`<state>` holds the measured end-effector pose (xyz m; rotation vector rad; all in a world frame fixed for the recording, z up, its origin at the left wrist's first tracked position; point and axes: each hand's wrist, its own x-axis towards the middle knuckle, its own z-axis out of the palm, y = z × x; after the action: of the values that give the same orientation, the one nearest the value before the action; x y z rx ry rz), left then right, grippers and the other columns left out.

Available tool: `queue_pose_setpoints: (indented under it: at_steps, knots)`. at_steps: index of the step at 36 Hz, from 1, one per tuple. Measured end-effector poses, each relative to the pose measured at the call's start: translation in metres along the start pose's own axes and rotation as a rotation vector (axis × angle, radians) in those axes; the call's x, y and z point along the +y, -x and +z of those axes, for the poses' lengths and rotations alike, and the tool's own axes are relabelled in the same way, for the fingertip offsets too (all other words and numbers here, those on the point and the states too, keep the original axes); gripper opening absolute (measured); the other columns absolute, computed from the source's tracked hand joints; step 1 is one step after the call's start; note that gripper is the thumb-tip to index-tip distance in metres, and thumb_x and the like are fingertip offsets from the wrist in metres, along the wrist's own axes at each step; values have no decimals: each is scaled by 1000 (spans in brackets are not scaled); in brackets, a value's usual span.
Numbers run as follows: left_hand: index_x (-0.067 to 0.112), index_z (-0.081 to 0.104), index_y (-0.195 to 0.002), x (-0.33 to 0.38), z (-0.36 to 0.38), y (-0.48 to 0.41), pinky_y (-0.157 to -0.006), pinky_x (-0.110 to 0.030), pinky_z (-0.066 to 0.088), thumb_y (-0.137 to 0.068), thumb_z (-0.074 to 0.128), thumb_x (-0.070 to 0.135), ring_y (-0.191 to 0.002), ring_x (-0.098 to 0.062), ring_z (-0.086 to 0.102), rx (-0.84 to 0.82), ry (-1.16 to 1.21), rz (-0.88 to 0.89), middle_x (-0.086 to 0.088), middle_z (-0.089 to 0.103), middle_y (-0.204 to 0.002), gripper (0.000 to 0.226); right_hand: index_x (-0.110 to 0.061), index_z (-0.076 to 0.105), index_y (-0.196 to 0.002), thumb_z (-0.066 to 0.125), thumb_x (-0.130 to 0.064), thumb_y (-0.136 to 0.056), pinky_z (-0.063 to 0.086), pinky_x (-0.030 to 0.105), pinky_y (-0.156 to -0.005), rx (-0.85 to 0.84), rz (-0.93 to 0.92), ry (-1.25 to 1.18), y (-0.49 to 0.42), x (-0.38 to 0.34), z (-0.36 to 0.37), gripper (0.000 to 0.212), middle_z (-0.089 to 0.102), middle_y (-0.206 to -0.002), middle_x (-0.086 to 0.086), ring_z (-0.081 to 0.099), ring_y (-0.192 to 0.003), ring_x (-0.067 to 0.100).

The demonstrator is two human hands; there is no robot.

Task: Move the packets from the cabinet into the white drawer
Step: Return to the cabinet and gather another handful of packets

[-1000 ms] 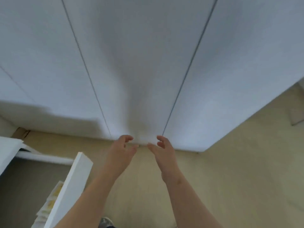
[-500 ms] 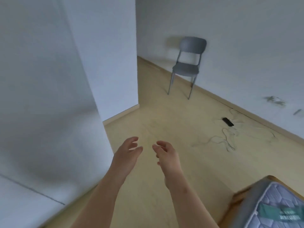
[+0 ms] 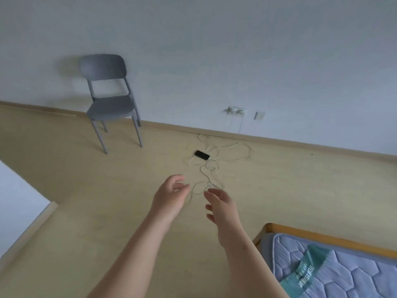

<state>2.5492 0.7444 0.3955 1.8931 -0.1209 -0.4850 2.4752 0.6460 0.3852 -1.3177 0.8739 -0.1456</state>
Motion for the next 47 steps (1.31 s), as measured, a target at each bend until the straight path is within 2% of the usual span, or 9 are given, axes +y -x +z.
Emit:
queue_pose_setpoints:
  at_steps: [6,10,14,16,24,32,36,43,47]
  knots:
    - [31,54,-106,64,92,-95,-77,-27,38,-91,54,21,-96,-15,56,-219,-63,60,2,62,-112,18,-20,57,-102,57,-21,-91,45,32,-86,191,4,-122,-90,-49,-63,11,57,-92,-6,54,-93,16]
    - [27,56,-111,101,162,-154,-81,-29,41,-91,54,22,-99,-16,56,-297,-81,98,1,63,-112,21,-19,57,-104,56,-21,-92,43,28,-81,270,-8,-190,-159,-79,-113,13,57,-94,-5,54,-93,16]
    - [30,54,-105,140,226,-201,-90,-34,45,-90,55,23,-104,-18,58,-349,-100,116,2,63,-110,16,-16,56,-105,54,-19,-93,43,26,-76,300,-38,-226,-221,-116,-164,13,55,-90,-8,54,-85,12]
    - [31,54,-103,158,255,-223,-94,-36,46,-90,55,23,-106,-18,58,-372,-106,121,2,63,-110,15,-16,56,-104,54,-19,-93,43,27,-78,334,-48,-237,-248,-134,-187,12,55,-89,-8,54,-88,14]
    - [31,55,-105,213,371,-310,-91,-33,45,-91,55,26,-107,-16,58,-505,-130,136,5,62,-111,15,-14,55,-107,52,-17,-94,42,23,-64,428,-15,-325,-349,-181,-269,14,52,-87,-5,50,-80,14]
    - [31,55,-103,274,511,-423,-97,-38,45,-92,54,26,-108,-18,57,-688,-214,194,4,60,-112,12,-16,55,-103,53,-18,-94,43,25,-67,619,7,-413,-474,-227,-361,10,53,-86,-5,52,-84,15]
    - [31,54,-105,317,583,-462,-90,-33,44,-92,53,27,-108,-17,56,-811,-269,248,4,59,-110,14,-18,55,-102,53,-19,-93,44,25,-70,703,12,-470,-521,-260,-410,9,53,-88,-5,52,-86,15]
    - [30,53,-109,358,709,-478,-93,-35,45,-92,53,27,-111,-17,55,-984,-349,278,6,56,-114,18,-18,56,-102,53,-20,-93,45,27,-72,917,59,-616,-558,-278,-507,10,55,-91,-5,54,-86,15]
    - [29,52,-110,371,786,-475,-95,-38,46,-92,54,25,-111,-19,54,-1030,-383,275,4,55,-118,19,-23,55,-90,52,-20,-94,46,30,-79,995,92,-728,-574,-274,-572,5,56,-93,-4,55,-88,16]
